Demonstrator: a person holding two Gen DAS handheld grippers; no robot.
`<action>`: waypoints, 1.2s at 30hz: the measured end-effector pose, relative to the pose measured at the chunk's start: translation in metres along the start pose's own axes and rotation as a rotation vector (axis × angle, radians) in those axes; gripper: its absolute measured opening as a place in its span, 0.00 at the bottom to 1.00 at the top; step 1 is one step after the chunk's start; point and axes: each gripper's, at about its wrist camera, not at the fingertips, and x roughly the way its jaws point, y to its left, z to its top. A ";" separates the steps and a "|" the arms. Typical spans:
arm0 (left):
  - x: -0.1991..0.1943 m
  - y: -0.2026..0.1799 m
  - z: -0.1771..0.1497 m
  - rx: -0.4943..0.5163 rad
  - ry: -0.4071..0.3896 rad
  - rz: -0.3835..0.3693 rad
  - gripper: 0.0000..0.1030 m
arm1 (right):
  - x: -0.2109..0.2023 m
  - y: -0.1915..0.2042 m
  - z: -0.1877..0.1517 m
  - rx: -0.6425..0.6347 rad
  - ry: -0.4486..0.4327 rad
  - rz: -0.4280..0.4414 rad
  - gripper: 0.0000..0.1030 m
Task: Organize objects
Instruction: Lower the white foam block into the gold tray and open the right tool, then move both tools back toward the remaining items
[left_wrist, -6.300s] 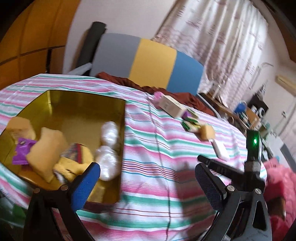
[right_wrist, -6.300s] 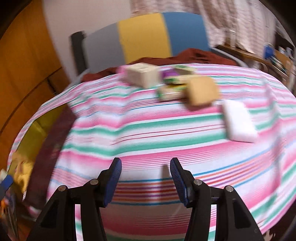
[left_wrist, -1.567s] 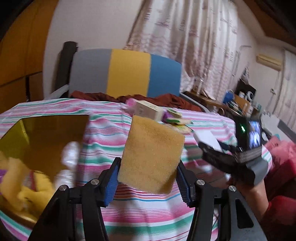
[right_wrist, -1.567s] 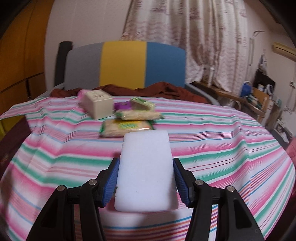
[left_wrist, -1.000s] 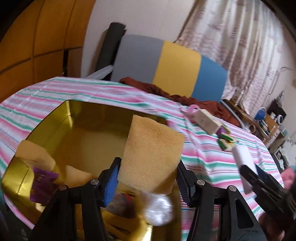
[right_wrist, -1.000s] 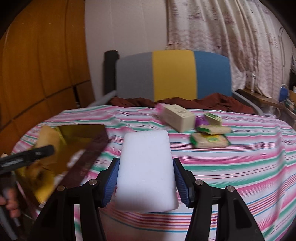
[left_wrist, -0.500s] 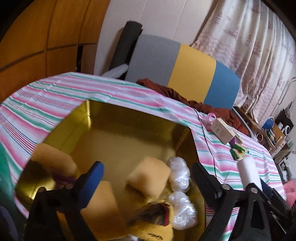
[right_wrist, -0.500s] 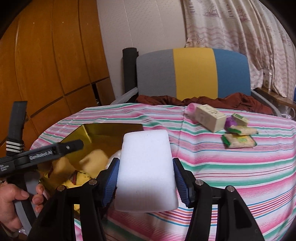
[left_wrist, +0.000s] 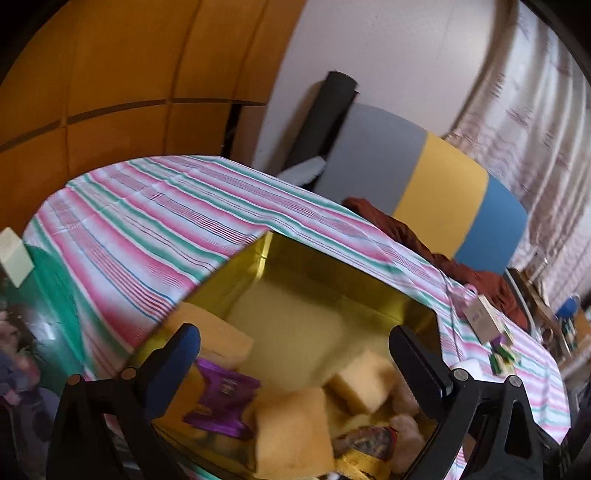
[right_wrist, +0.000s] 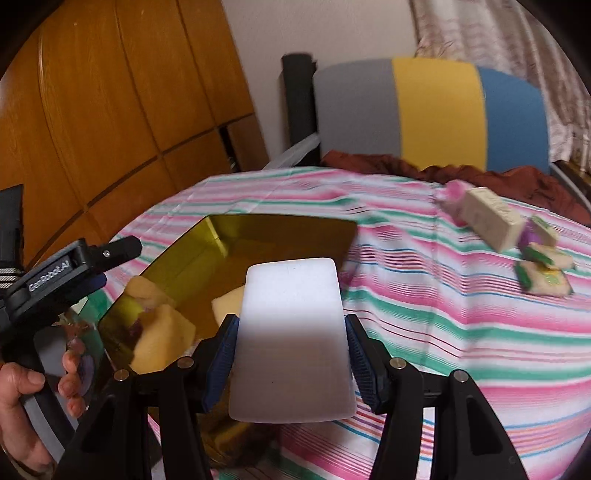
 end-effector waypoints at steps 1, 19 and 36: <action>-0.001 0.003 0.002 -0.011 -0.006 0.004 1.00 | 0.006 0.005 0.005 -0.013 0.018 0.010 0.56; -0.005 0.046 0.021 -0.175 -0.005 0.054 1.00 | 0.133 0.025 0.063 0.288 0.305 0.198 0.66; 0.003 0.008 0.004 -0.059 0.072 -0.035 1.00 | 0.031 -0.013 0.036 0.140 0.079 0.007 0.66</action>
